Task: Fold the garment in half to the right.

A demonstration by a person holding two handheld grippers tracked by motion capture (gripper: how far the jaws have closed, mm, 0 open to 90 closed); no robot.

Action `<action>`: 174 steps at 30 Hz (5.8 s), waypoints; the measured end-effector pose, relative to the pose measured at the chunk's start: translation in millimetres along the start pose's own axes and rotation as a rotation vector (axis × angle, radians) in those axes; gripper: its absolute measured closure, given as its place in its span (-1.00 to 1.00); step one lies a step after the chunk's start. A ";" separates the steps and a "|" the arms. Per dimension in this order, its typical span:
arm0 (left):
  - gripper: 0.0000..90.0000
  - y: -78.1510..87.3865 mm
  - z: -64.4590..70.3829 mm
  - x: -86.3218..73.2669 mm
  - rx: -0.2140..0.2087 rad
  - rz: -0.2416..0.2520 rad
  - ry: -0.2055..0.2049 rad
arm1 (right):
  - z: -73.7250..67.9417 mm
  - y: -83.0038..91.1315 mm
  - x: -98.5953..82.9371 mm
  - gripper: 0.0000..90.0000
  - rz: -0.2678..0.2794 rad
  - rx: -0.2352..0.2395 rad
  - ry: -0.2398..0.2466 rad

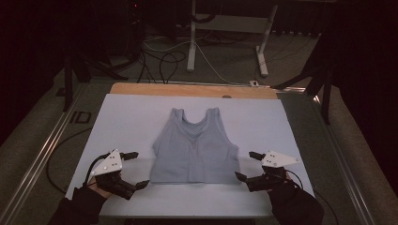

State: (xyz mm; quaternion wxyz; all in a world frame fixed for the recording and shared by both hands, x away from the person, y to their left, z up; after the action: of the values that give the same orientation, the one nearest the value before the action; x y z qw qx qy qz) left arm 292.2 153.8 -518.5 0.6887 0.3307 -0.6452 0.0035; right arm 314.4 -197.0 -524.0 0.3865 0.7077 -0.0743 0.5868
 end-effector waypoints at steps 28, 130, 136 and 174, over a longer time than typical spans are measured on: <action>-0.99 -11.3 5.4 39.0 -0.025 -0.033 0.000 | 20.7 -71.7 119.5 -0.81 0.031 0.043 0.093; 0.93 -73.7 11.7 -27.8 0.068 -0.399 0.071 | 37.0 -298.5 135.8 -0.81 -0.222 0.061 -0.013; 0.94 -72.4 13.5 -18.5 0.076 -0.355 0.062 | 48.9 -307.9 128.6 -0.69 -0.263 0.004 -0.064; 0.94 -73.1 15.2 -19.4 0.052 -0.352 0.059 | 48.6 -345.5 109.5 0.63 -0.570 -0.139 0.028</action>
State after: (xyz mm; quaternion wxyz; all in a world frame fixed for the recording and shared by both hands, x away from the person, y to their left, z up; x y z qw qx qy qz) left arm 307.0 97.8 -569.5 0.6886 0.4560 -0.5564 -0.0908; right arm 577.9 48.8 -586.2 0.5843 0.6637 0.0929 0.4576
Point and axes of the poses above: each handheld gripper's, and its own axes: y roughly backward along the jaws, x roughly out of its top, z roughly to its right, the point moved 9 cm from there along -y, roughly forward along the jaws, and after that the axes turned 2 degrees about -y, right-handed, at the moved point
